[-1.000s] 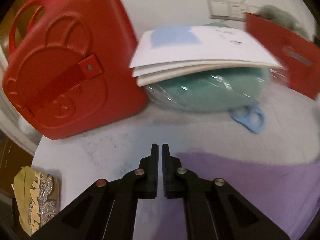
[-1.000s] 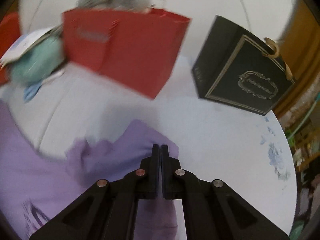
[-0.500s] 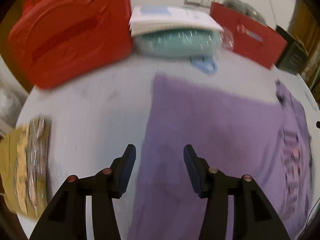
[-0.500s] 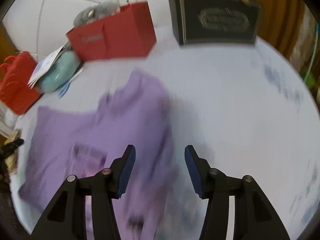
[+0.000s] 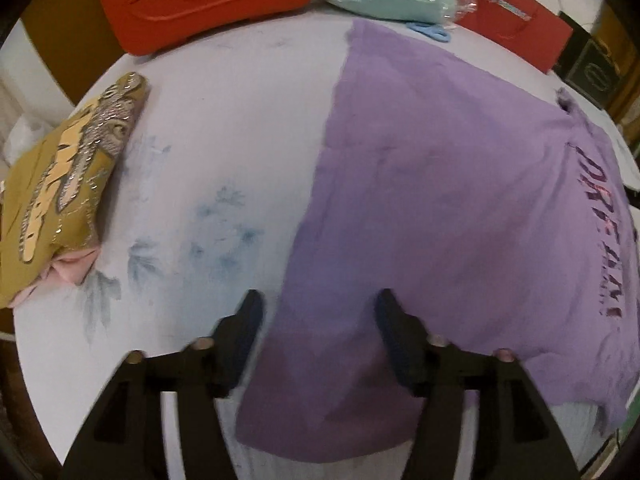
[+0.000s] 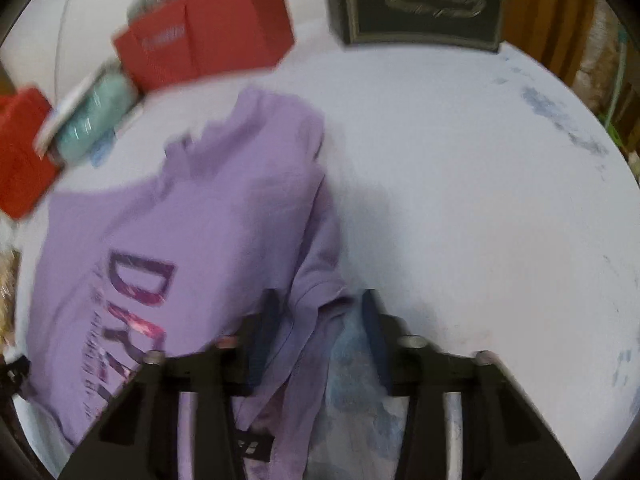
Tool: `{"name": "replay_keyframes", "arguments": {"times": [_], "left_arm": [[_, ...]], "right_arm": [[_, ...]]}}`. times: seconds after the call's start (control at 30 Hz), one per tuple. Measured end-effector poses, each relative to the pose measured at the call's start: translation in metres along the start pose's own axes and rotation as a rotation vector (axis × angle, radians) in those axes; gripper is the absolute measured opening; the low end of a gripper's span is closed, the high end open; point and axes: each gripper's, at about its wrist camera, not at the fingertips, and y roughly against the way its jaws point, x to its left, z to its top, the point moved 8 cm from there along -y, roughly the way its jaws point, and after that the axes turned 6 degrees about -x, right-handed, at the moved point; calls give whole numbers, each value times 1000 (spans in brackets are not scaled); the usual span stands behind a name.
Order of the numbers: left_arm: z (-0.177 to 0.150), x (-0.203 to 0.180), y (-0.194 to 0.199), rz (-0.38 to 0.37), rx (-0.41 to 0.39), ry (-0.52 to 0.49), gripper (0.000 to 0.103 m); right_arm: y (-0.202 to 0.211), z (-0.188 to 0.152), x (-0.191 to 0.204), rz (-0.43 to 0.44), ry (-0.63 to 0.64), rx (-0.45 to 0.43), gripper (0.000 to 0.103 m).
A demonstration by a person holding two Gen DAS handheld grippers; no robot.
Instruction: Fold clothes
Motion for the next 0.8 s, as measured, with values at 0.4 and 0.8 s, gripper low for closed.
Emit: {"name": "replay_keyframes", "arguments": {"times": [0.4,0.8], "left_arm": [[4,7,-4,24,-10,41,86],[14,2,-1,-27,-19,-64,86]], "right_arm": [[30,-3,-63,-175,-34,-41,15],[129,-151,-5,94,-168,46,15]]}}
